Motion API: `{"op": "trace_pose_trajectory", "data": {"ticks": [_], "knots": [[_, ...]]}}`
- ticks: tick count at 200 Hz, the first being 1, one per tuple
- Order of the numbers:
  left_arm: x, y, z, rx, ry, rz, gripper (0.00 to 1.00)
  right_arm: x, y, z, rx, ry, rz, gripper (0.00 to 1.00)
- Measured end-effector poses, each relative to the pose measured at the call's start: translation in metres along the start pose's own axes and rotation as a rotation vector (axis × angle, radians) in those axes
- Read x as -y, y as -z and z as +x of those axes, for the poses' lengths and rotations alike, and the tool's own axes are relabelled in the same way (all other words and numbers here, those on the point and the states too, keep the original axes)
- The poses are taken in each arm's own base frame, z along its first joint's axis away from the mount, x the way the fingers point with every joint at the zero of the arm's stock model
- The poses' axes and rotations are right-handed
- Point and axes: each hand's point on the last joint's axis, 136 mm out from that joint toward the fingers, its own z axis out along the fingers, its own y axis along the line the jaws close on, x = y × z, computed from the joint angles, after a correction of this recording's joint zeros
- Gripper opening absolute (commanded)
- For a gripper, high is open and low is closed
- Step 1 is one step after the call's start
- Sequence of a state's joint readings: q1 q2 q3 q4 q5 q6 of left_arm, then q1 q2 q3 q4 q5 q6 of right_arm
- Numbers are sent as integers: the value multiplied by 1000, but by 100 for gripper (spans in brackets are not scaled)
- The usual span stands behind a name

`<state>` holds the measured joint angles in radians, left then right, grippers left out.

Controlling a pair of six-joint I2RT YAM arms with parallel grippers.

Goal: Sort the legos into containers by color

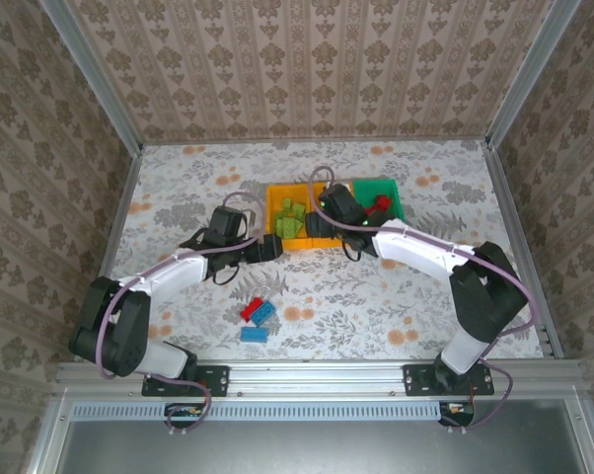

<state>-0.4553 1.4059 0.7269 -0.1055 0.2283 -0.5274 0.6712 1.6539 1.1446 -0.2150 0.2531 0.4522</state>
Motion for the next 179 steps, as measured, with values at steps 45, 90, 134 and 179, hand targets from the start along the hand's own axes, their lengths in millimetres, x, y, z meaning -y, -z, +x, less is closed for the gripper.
{"op": "trace_pose_trajectory", "data": {"ticks": [45, 90, 134, 179], "knots": [[-26, 11, -6, 36, 53, -52, 100, -46, 14, 66, -27, 139, -141, 92], [-51, 20, -6, 54, 113, -89, 100, -116, 35, 124, -58, 288, -292, 95], [-55, 19, 1, 36, 127, -85, 100, -158, 36, 161, -105, 380, -347, 97], [-54, 19, 2, 33, 129, -76, 100, -187, 36, 172, -116, 423, -368, 99]]}}
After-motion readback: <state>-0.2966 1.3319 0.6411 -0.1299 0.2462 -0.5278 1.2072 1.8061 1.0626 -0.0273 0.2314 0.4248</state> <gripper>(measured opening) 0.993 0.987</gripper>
